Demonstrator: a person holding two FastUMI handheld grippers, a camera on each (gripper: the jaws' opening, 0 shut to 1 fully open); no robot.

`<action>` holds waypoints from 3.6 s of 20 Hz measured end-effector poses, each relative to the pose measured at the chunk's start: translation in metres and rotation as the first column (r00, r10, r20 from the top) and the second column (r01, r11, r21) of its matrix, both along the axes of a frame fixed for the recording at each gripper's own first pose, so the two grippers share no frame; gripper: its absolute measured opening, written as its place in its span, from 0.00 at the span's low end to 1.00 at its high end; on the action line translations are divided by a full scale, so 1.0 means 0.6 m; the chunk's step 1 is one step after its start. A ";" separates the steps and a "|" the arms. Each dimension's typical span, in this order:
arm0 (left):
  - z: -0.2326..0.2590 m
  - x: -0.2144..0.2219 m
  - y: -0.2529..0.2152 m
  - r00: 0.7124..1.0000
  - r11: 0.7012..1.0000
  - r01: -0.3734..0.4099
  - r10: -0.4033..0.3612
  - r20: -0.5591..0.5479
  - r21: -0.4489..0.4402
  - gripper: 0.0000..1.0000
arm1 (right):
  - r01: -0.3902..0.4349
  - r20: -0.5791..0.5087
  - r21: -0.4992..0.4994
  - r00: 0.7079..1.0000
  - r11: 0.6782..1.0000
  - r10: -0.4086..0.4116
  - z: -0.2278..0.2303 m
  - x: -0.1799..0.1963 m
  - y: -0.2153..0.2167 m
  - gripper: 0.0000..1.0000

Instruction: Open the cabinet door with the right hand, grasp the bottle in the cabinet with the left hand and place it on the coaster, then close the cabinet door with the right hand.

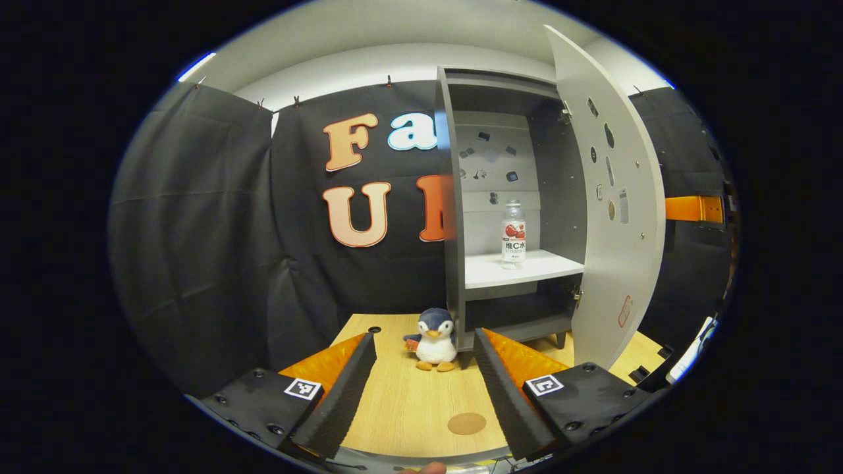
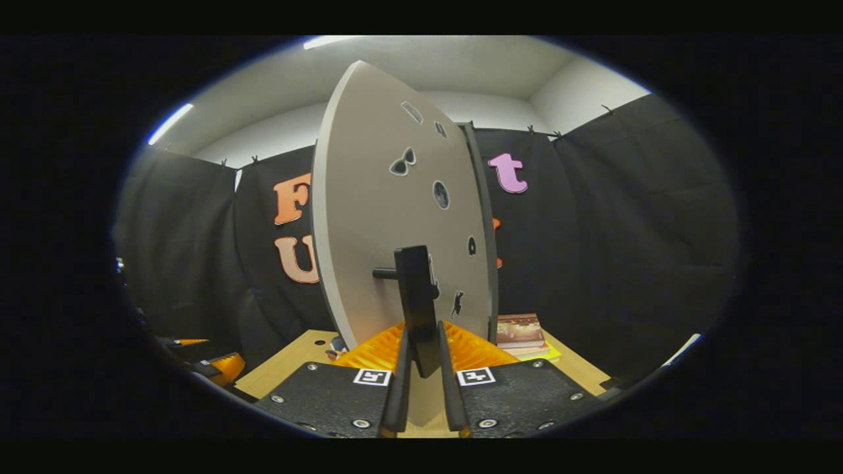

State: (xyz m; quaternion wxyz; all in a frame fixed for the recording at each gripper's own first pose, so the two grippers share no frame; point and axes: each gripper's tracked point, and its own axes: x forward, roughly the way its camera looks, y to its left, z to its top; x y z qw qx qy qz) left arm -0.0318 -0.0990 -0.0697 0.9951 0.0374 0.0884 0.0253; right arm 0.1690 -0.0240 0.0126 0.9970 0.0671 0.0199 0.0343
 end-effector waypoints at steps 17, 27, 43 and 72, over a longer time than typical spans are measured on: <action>-0.017 0.021 -0.058 0.997 0.998 0.066 -0.066 -0.027 0.007 0.97 | 0.063 0.013 -0.073 0.998 0.995 -0.062 -0.005 -0.011 -0.090 0.19; -0.035 0.046 -0.095 0.995 0.995 0.096 -0.095 -0.042 0.012 0.97 | 0.018 0.050 -0.016 0.999 1.000 -0.017 -0.011 -0.007 -0.173 0.11; -0.017 0.056 -0.122 0.995 0.995 0.100 -0.100 -0.027 0.011 0.97 | 0.076 0.076 0.014 0.994 0.997 -0.077 0.014 -0.069 -0.207 0.11; 0.053 0.574 -0.328 0.938 0.942 0.331 -0.322 0.131 -0.056 0.97 | 0.101 -0.015 -0.008 0.995 0.995 -0.102 -0.037 0.069 0.037 0.20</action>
